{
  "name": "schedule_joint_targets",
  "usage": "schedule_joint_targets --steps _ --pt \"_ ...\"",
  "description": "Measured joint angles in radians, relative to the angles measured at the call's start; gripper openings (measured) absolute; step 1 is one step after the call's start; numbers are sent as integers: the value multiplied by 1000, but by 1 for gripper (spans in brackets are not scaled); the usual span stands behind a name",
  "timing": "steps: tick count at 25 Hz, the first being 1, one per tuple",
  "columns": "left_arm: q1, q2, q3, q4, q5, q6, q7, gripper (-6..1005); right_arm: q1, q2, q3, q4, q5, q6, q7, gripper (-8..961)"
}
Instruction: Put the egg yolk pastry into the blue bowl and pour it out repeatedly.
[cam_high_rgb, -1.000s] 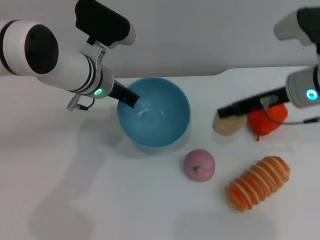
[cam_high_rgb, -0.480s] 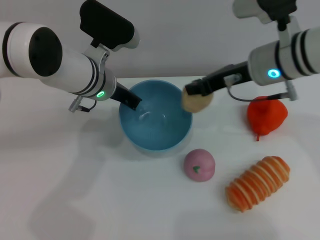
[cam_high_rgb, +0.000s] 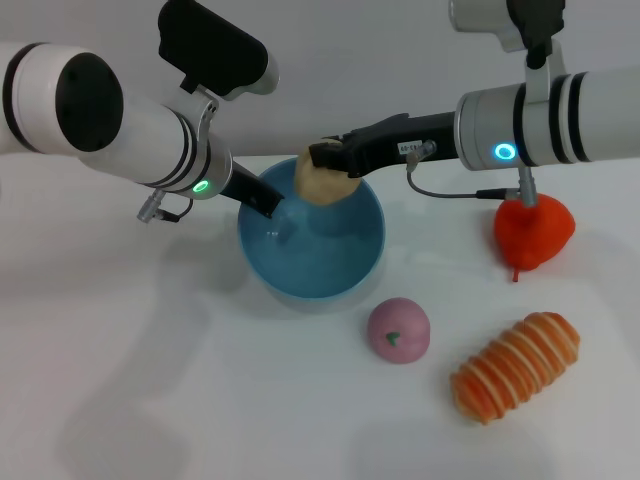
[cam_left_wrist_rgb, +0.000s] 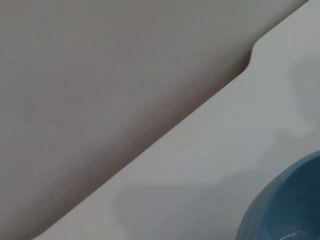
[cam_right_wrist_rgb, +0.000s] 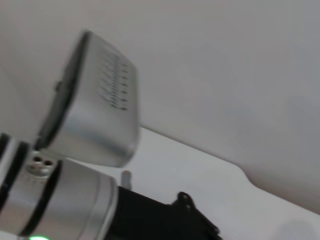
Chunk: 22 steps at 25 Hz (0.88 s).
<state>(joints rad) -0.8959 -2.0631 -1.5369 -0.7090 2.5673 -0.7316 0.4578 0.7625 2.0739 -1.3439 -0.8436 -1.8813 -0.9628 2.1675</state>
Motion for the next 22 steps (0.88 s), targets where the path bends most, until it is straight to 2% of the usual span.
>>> schedule_joint_targets --steps 10,17,22 --pt "-1 0 -1 6 1 1 -2 0 8 -6 -1 36 -1 -4 1 63" --pt "1 0 0 6 -1 2 -3 0 -6 -6 2 37 -1 -4 0 267" --pt "5 0 0 6 1 7 -2 -1 -77 -7 29 6 2 31 -48 437"
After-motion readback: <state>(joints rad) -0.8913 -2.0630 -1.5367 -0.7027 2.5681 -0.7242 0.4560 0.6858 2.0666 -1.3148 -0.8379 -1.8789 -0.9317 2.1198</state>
